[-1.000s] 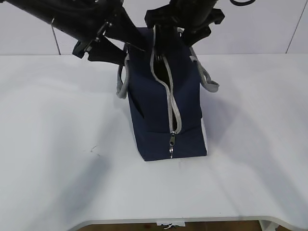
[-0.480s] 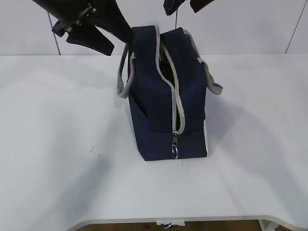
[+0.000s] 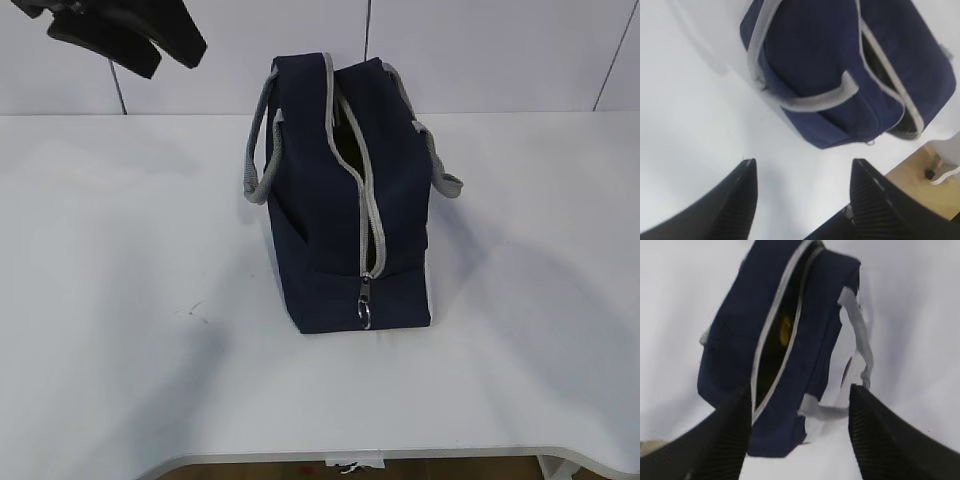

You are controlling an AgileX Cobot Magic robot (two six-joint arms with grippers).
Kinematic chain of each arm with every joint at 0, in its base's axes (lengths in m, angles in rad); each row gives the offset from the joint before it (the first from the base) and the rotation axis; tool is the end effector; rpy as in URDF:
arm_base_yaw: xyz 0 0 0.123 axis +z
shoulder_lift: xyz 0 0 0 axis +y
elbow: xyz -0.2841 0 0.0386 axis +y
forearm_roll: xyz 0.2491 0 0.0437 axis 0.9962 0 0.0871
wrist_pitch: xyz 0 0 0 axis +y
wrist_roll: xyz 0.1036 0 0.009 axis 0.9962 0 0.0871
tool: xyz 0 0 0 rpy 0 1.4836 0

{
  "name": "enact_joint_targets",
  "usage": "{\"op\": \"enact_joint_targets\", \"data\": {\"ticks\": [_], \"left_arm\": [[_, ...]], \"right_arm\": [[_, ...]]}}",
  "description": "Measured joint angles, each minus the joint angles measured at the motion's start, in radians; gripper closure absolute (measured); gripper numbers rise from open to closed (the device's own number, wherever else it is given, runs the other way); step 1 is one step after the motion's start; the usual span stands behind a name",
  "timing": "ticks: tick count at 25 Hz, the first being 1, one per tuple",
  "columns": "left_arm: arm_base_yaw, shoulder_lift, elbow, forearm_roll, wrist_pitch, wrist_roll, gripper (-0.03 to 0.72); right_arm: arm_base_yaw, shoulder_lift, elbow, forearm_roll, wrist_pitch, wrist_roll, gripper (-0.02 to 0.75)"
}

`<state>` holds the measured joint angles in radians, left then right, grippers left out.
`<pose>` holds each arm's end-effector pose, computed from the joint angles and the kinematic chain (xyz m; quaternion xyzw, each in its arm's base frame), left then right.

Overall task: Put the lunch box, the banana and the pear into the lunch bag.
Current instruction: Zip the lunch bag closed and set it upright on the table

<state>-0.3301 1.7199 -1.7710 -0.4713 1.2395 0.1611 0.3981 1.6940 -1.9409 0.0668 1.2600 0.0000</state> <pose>0.3379 -0.1630 0.3724 0.2081 0.9228 -0.2507 0.2058 0.3353 0.1482 0.4205 -0.1878 0.9291 0.0954 0.3039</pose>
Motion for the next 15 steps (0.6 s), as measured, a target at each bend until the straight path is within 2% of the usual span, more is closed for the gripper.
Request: {"op": "enact_joint_targets", "data": {"ticks": [4, 11, 15], "left_arm": [[0.0, -0.062, 0.046, 0.038, 0.002, -0.011, 0.244], [0.0, -0.202, 0.244, 0.197, 0.002, -0.059, 0.245], [0.0, -0.268, 0.34, 0.256, 0.004, -0.067, 0.255]], "right_arm": [[0.0, -0.128, 0.239, -0.003, -0.095, 0.0, 0.262], [0.0, -0.413, 0.682, -0.003, -0.473, 0.0, 0.263], [0.0, -0.521, 0.875, -0.003, -0.639, 0.0, 0.263]]}}
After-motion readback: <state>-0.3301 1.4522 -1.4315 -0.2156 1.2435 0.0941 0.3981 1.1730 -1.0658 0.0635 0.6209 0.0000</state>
